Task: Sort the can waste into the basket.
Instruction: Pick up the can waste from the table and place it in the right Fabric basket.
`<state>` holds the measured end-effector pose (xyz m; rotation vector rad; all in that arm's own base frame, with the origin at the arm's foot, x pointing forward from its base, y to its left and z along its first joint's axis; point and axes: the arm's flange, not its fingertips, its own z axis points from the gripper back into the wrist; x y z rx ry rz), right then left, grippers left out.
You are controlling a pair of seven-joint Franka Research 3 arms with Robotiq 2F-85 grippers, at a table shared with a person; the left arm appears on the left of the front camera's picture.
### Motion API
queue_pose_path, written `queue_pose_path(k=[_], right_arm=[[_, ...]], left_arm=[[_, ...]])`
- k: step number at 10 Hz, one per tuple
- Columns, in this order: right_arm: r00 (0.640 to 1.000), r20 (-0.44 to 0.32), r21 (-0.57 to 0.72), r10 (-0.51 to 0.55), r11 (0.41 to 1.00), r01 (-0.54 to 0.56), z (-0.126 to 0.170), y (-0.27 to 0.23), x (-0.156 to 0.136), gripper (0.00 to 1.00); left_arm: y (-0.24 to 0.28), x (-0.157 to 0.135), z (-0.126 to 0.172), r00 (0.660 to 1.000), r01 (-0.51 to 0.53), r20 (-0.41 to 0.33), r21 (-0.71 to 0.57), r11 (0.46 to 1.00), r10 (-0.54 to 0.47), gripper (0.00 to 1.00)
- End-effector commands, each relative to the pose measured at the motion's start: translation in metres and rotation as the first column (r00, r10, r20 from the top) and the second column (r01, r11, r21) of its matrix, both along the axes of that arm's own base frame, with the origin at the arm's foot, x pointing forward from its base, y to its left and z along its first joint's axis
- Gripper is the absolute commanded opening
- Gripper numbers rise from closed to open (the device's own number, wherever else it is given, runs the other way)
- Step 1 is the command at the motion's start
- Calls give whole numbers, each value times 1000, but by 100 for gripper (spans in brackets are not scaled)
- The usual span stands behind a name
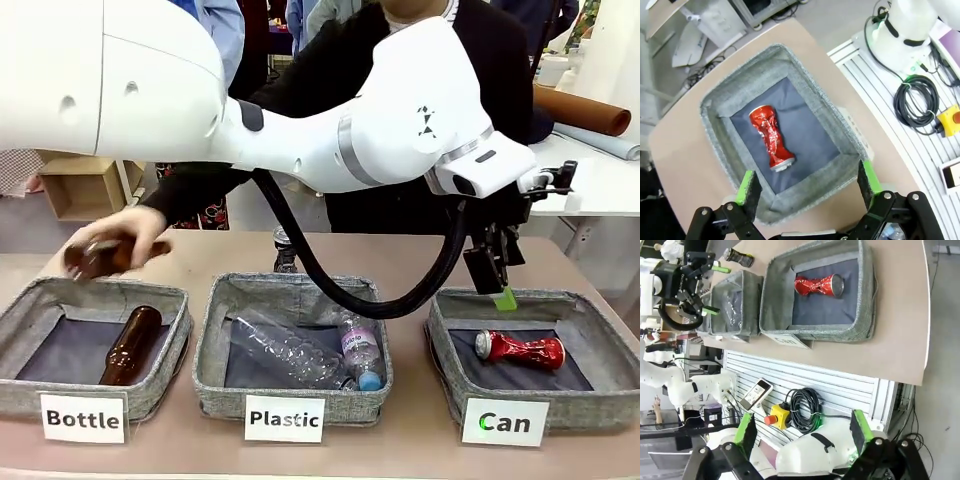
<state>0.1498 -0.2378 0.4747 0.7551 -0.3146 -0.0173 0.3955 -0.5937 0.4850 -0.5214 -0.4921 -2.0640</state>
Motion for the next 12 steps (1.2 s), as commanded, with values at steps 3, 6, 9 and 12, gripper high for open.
queue_pose_path(k=[3,6,9,12], right_arm=[[1000,-7,-24,7,1000,-7,-2,3,6,100],[999,-24,-32,41,999,-42,-7,20,16,100],[997,-20,-47,74,996,-75,-6,33,19,100],[994,-38,-66,99,993,-102,-9,44,23,100]], left_arm=[[10,1,3,1000,0,-5,7,1000,0,100],[32,19,7,997,-50,-57,12,999,50,100],[33,20,3,996,-59,-63,40,997,62,100],[40,26,1,995,-68,-75,57,996,72,100]])
